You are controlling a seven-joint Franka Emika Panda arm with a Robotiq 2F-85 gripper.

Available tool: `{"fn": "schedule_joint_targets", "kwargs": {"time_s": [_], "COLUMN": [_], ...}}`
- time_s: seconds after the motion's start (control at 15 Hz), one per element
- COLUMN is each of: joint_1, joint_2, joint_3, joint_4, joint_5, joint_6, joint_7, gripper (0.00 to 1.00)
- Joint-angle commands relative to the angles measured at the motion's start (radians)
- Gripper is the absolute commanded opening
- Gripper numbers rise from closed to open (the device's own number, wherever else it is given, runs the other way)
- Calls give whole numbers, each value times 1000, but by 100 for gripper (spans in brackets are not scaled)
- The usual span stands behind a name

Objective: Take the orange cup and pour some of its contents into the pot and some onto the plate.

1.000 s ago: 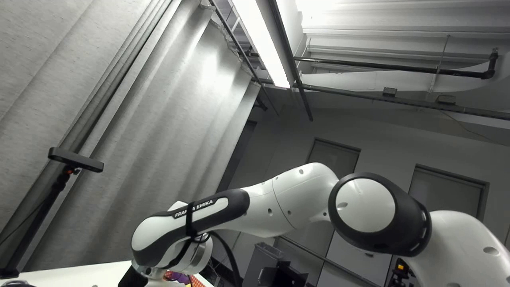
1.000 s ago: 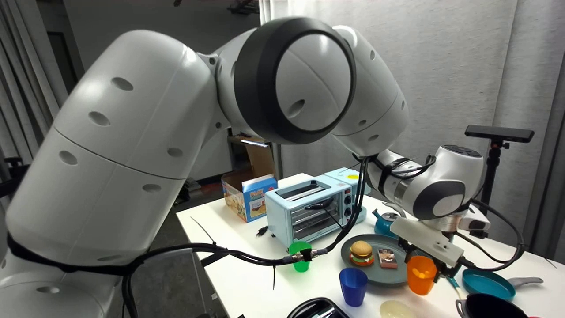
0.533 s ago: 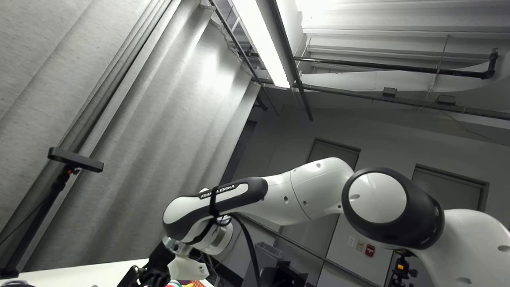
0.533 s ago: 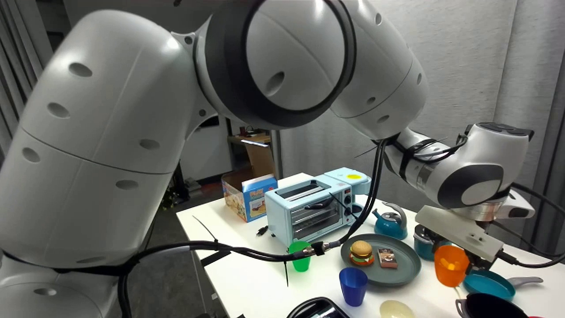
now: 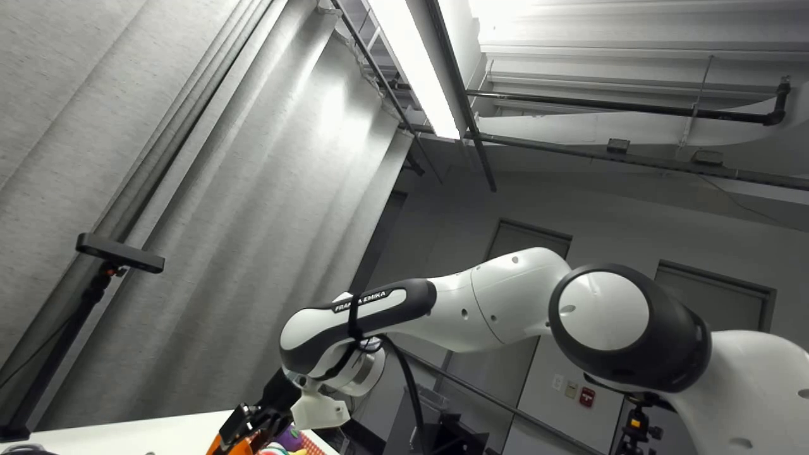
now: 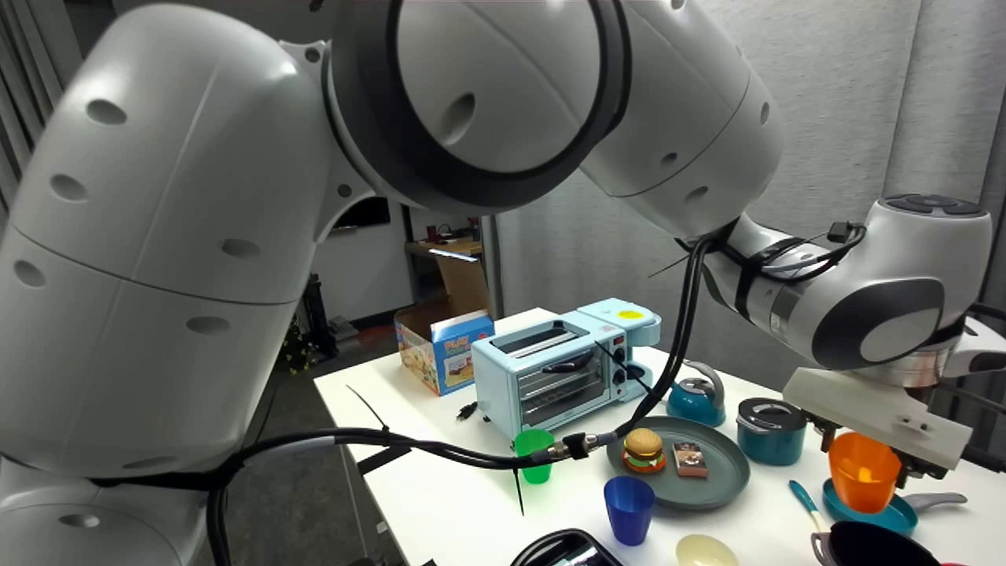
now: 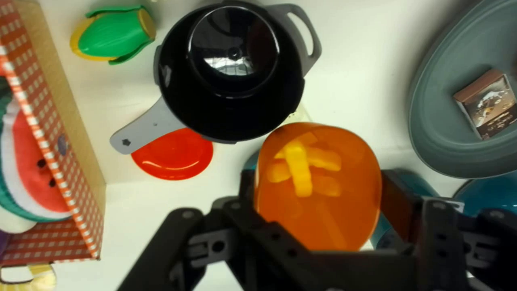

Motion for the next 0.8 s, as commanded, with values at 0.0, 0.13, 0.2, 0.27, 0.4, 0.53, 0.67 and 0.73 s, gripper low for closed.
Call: {"fn": "schedule_joint_targets", "kwargs": {"time_s": [0.0,0.13,0.2,0.27,0.4,0.53,0.67,0.73], "joint_1": [12,13,9,7,0,-9,-17,-22], "joint_2": [-21,-18,-19,-19,-18,-10,-3,-3], "joint_3": [-27,-36,-37,-39,-36,-28,-20,-14], "joint_4": [-53,-77,-94,-115,-164,-205,-236,-249], "joint_5": [-71,-116,-133,-150,-176,-192,-205,-211], "joint_6": [124,178,200,227,288,360,432,463], "joint_7": [-34,-34,-35,-37,-50,-61,-67,-68], "gripper": [51,51,51,51,51,51,51,51]}}
